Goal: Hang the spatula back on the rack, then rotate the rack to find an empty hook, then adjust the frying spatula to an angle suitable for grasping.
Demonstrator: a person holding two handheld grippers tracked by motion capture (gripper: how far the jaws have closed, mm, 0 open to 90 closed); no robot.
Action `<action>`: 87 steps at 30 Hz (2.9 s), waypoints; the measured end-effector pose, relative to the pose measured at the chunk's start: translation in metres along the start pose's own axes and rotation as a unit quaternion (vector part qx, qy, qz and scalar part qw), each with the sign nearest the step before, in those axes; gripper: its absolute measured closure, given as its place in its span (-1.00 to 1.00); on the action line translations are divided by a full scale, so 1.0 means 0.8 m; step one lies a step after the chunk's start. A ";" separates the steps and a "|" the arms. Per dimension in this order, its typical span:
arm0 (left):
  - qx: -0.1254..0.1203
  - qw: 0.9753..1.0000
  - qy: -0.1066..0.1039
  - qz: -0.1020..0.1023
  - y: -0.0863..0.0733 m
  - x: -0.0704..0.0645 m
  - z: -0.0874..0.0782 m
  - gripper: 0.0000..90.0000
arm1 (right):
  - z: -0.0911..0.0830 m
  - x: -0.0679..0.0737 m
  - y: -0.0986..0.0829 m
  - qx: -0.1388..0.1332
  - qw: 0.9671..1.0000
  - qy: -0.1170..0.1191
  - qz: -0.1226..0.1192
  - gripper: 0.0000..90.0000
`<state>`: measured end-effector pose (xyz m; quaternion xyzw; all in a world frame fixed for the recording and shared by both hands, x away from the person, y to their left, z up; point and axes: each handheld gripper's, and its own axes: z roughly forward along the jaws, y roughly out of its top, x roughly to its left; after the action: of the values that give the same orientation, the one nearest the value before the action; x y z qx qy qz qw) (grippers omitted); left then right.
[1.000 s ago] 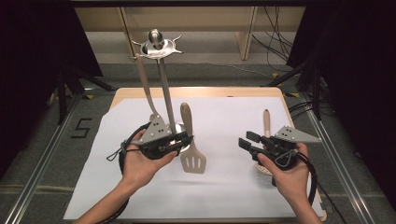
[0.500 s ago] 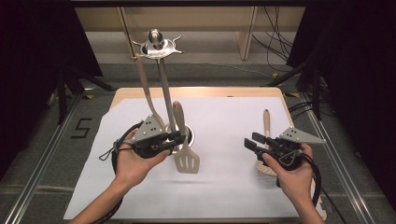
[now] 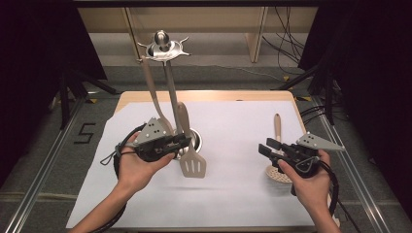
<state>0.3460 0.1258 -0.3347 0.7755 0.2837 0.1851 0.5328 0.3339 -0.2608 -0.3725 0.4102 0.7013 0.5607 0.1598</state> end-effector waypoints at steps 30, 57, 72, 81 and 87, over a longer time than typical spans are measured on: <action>0.002 1.000 0.013 0.004 0.020 0.014 -0.015 0.72 | -0.002 -0.005 -0.007 0.003 1.000 -0.001 0.009 0.26; 0.008 0.999 0.027 0.017 0.043 0.023 -0.020 0.72 | -0.002 -0.002 -0.011 0.005 1.000 -0.002 0.009 0.26; 0.009 0.999 0.049 0.007 0.051 0.037 -0.020 0.72 | -0.004 0.000 -0.008 0.008 1.000 -0.005 0.009 0.26; 0.010 0.998 0.055 0.004 0.057 0.043 -0.020 0.72 | -0.004 0.000 -0.008 0.012 1.000 -0.001 0.012 0.26; 0.009 0.998 0.061 0.005 0.062 0.047 -0.020 0.72 | -0.003 -0.002 -0.008 0.005 1.000 -0.002 -0.001 0.26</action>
<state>0.3776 0.1475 -0.2836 0.7691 0.3134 0.2325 0.5061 0.3307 -0.2642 -0.3778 0.4114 0.7041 0.5563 0.1598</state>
